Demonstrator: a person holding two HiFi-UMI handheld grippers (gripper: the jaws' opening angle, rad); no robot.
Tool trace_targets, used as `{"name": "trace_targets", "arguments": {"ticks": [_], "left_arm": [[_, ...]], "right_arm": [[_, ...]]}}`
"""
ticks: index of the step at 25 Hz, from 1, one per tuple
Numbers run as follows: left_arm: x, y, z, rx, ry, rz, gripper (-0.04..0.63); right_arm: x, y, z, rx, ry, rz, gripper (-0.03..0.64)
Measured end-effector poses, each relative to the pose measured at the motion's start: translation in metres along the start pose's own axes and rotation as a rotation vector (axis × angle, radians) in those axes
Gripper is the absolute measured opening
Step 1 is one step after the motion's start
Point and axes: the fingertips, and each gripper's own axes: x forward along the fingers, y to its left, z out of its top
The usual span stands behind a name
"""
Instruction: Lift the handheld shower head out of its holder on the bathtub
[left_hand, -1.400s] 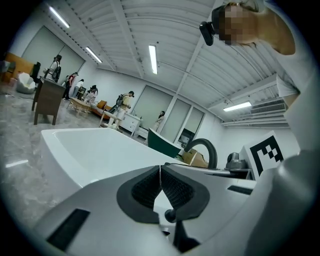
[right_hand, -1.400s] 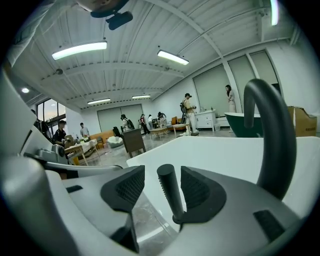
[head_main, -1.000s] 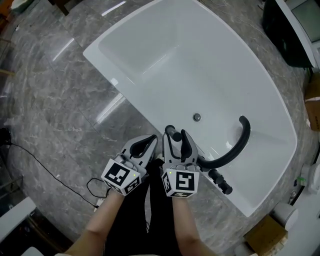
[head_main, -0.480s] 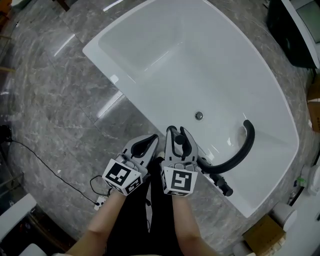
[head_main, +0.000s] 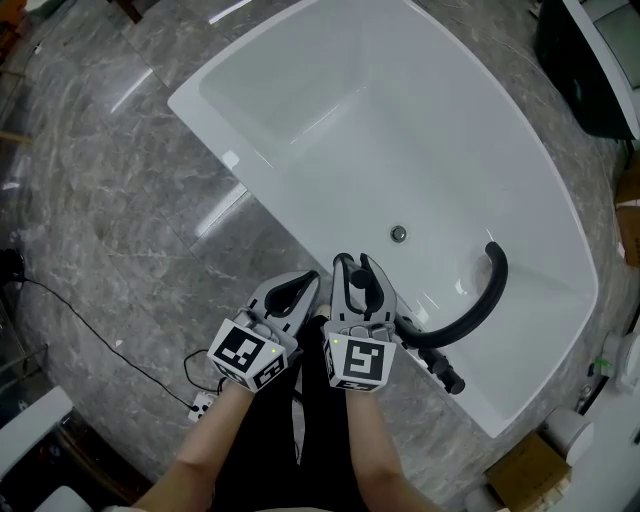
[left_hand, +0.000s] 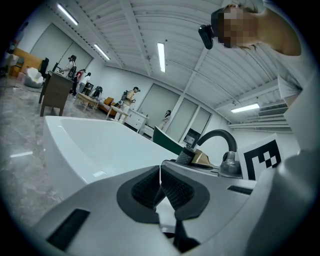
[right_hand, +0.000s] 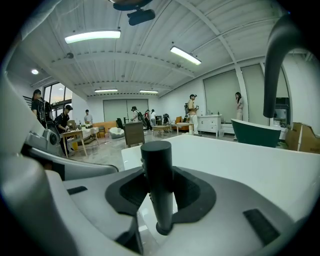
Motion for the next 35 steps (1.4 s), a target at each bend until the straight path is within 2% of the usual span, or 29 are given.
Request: {"name": "trace_targets", "arguments": {"ticks": [7,24,35], "left_arm": [[-0.001,-0.006,0.010,0.015,-0.009,-0.008,0.012],[-0.013,-0.027,0.045,0.027,-0.038,-0.019,0.012],[-0.024,-0.033,0.074,0.059,-0.059,0.003,0.012]], "right_arm": [[-0.004,-0.008,0.001,0.028,0.011,-0.005,0.135],[-0.014,0.003,0.051,-0.006,-0.016,0.038,0.135],[-0.027,0.007,0.087,-0.008,-0.043,0.065,0.135]]}}
